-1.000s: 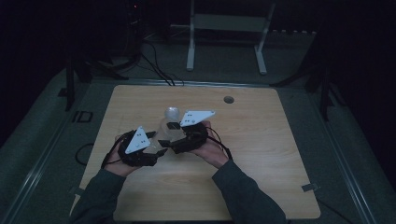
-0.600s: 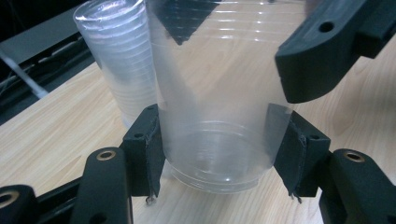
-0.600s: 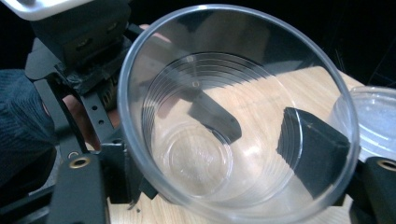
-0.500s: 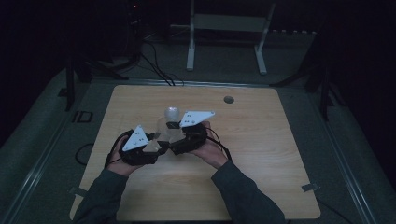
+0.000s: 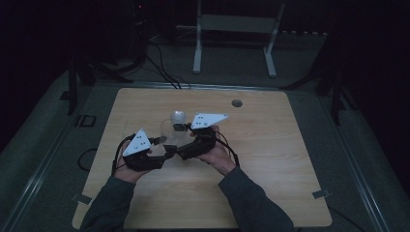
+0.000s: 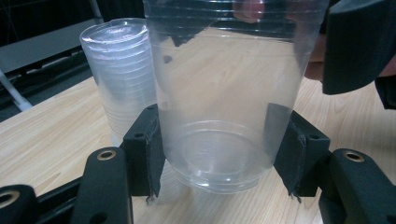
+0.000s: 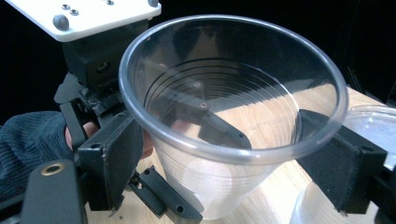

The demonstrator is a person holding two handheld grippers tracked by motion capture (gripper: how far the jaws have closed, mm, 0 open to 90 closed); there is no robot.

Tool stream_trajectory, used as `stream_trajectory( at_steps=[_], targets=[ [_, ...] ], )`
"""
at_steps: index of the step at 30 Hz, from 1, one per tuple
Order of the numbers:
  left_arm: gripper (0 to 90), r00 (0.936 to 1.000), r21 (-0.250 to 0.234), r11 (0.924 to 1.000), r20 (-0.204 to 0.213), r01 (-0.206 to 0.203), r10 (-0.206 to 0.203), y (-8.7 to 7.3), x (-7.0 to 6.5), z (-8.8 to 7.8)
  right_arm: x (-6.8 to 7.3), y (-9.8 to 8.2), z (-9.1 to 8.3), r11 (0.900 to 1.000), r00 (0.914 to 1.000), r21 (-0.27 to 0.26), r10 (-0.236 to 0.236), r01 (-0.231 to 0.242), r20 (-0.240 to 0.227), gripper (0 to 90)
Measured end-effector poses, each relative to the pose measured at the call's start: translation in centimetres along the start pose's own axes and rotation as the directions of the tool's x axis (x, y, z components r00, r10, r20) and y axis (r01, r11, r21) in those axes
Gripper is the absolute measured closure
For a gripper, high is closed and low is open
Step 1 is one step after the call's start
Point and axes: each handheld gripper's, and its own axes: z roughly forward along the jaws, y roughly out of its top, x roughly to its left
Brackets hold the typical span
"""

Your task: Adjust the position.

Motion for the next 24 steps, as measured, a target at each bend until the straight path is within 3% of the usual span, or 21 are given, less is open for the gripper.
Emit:
stream_trajectory(
  at_steps=[15,24],
  targets=[
    [41.5,0.9986,-0.059,0.9969,0.016,0.052,-0.051,-0.53,-0.12,0.38,-0.09,0.29,-0.28,0.997,0.9997,-0.07,0.023,-0.023,-0.008,19.2],
    [39.5,0.9991,-0.028,0.9987,0.009,0.042,-0.042,-0.63,-0.3,0.71,-0.04,0.21,-0.41,0.998,0.9999,-0.058,0.007,-0.006,0.01,29.9]
  ],
)
